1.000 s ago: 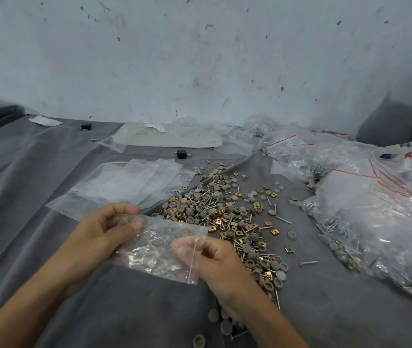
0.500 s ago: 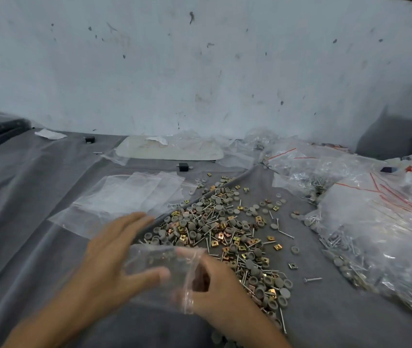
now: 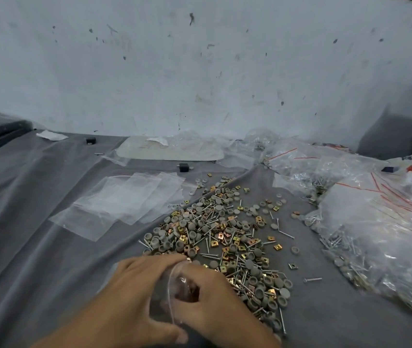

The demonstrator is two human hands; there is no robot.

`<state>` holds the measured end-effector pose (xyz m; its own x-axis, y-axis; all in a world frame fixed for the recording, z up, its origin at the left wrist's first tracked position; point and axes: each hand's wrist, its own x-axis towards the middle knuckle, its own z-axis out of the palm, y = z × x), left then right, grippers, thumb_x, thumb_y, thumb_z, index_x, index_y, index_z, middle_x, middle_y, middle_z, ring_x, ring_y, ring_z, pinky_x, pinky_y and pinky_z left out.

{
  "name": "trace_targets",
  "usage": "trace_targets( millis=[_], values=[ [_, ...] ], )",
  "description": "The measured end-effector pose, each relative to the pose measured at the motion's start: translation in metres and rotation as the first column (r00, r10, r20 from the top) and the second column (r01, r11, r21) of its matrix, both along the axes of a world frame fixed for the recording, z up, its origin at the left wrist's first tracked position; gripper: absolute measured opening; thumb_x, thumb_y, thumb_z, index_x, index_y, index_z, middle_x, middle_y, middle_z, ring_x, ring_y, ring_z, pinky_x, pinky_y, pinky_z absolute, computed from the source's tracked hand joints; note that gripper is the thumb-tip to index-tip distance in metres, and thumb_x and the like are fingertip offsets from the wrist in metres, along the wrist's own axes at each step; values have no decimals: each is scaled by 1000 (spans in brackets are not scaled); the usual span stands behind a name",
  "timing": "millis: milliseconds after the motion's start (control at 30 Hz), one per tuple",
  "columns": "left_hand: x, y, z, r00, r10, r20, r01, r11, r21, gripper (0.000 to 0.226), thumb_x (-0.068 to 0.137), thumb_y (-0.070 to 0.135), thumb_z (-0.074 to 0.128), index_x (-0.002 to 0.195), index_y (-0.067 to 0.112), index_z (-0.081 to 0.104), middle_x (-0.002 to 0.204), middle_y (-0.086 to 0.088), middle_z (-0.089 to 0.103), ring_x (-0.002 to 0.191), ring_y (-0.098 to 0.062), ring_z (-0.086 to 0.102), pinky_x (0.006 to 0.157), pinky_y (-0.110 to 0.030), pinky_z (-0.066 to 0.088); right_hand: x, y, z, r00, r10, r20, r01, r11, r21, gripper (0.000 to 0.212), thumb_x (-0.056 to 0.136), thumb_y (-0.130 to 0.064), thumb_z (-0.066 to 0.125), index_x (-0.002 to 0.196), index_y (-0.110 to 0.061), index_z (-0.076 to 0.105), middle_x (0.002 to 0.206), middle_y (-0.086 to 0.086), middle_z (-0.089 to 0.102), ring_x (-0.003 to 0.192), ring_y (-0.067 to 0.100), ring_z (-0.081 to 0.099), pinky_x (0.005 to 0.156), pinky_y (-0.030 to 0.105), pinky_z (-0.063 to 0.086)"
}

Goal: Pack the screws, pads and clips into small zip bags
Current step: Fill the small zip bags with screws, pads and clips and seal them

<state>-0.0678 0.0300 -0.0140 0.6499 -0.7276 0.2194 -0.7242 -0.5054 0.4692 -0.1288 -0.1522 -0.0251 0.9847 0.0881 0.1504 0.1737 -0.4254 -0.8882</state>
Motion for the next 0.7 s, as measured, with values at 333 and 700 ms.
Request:
trace_targets(
  millis=[333, 700],
  values=[
    [10, 5, -7, 990, 123, -66, -131, 980, -146, 82, 52, 91, 69, 125, 57, 52, 125, 46, 50, 125, 16, 43, 102, -10, 33, -20, -64, 24, 991, -124, 44, 124, 992, -3, 14, 97, -31, 66, 106, -39, 73, 91, -15, 70, 79, 0, 63, 69, 14, 47],
    [8, -4, -7, 991, 126, -51, -133, 980, -150, 75, 62, 77, 71, 128, 45, 56, 121, 42, 51, 118, 19, 43, 98, -1, 27, -51, -66, 26, 947, 73, -312, -253, 768, -588, 60, 69, -59, 84, 118, -48, 52, 118, -31, 35, 109, -10, 46, 93, 15, 42]
  ],
)
